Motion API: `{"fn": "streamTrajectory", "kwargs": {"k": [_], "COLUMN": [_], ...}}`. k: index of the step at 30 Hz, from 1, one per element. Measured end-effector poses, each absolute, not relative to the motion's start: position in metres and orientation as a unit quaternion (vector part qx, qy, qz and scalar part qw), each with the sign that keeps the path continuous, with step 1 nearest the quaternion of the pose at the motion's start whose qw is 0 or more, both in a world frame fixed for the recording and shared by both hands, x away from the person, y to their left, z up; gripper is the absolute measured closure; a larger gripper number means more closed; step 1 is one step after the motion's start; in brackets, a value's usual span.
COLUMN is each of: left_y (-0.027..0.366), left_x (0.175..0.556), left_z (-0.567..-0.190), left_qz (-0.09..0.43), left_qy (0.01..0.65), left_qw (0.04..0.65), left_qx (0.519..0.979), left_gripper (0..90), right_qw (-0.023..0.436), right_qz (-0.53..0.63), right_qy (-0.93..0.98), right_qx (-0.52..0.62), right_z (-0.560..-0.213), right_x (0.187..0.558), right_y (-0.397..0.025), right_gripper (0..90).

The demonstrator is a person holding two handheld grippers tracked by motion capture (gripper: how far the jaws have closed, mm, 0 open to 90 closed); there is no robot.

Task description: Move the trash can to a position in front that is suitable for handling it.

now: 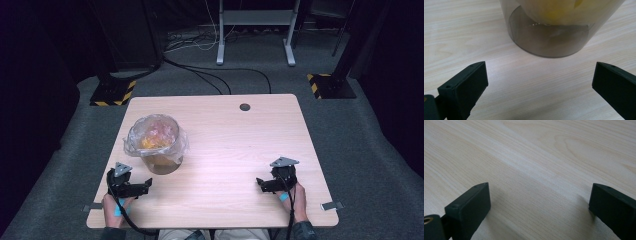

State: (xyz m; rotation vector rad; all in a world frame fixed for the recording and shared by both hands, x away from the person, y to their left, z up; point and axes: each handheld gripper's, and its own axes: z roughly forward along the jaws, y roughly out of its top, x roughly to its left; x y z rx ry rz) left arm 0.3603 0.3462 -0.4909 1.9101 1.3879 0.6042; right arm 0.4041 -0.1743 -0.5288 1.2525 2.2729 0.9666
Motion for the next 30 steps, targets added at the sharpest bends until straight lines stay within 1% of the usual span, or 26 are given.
{"fn": "streamTrajectory", "kwargs": {"k": [14,30], "left_y": [0.344,0.339], "left_x": [0.361,0.364], "left_z": [-0.462,-0.447], "left_qz": [0.237,0.230], "left_qy": [0.521,0.509], "left_qw": [0.350,0.342], "left_qx": [0.742,0.756], "left_gripper": [0.0,0.3], "right_qw": [0.185,0.187], "right_qz": [0.344,0.345], "right_qy": [0.806,0.805], "right_qx": [0.445,0.445], "right_z": [-0.529,-0.529], "right_x": [0.404,0.404], "right_y": [-0.175,-0.175], "right_gripper": [3.5,4.0]}}
